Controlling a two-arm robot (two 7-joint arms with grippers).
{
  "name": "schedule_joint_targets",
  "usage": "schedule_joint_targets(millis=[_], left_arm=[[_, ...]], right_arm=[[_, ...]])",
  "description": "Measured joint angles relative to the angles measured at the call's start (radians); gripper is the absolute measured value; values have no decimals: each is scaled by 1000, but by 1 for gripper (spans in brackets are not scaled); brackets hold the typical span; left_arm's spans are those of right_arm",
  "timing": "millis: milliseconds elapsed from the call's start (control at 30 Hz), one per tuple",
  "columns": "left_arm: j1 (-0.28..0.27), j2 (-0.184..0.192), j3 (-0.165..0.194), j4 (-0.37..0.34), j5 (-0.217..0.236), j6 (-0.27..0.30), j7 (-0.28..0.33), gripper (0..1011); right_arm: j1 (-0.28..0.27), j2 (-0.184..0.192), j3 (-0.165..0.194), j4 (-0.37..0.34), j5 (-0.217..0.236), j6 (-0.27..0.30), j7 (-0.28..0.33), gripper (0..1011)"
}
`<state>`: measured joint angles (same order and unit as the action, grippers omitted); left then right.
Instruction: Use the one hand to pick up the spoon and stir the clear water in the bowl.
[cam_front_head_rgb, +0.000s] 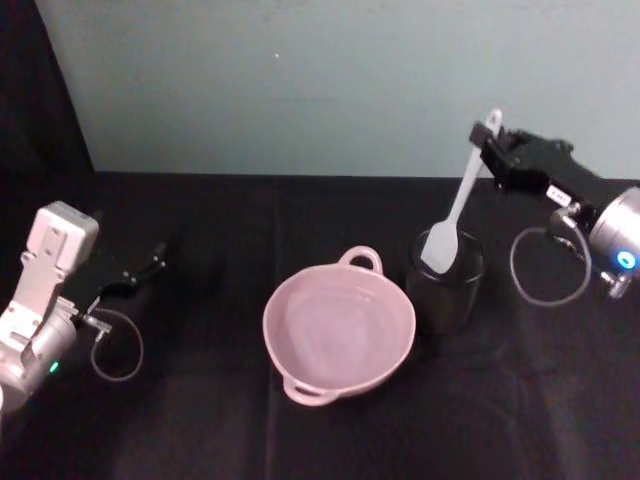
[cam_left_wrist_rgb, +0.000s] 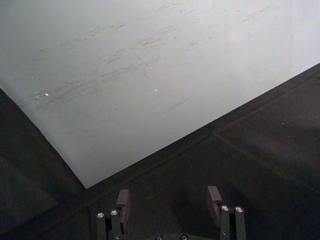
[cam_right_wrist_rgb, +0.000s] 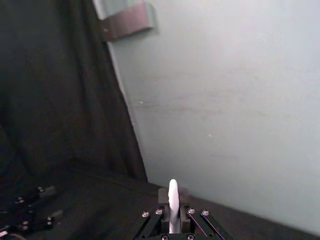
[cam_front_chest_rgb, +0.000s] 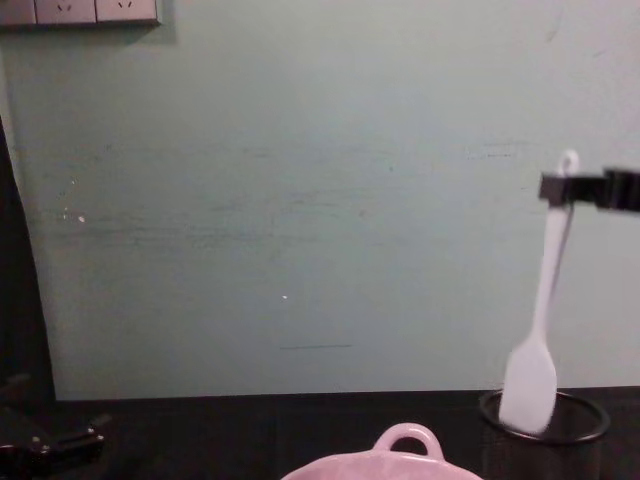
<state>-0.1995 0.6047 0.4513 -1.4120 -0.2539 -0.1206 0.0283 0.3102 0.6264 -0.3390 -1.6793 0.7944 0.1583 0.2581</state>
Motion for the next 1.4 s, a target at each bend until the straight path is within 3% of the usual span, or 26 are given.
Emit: schedule_joint_targets(millis=[200, 433, 1400], left_arm=[[0, 0, 0, 0, 0, 0, 0, 1005], [0, 0, 0, 0, 0, 0, 0, 1005], [0, 0, 0, 0, 0, 0, 0, 1005]], right_arm=[[52, 21, 4, -71, -28, 71, 10, 118], [83, 37, -7, -101, -68, 119, 23, 118], [83, 36, -5, -100, -67, 119, 26, 118]])
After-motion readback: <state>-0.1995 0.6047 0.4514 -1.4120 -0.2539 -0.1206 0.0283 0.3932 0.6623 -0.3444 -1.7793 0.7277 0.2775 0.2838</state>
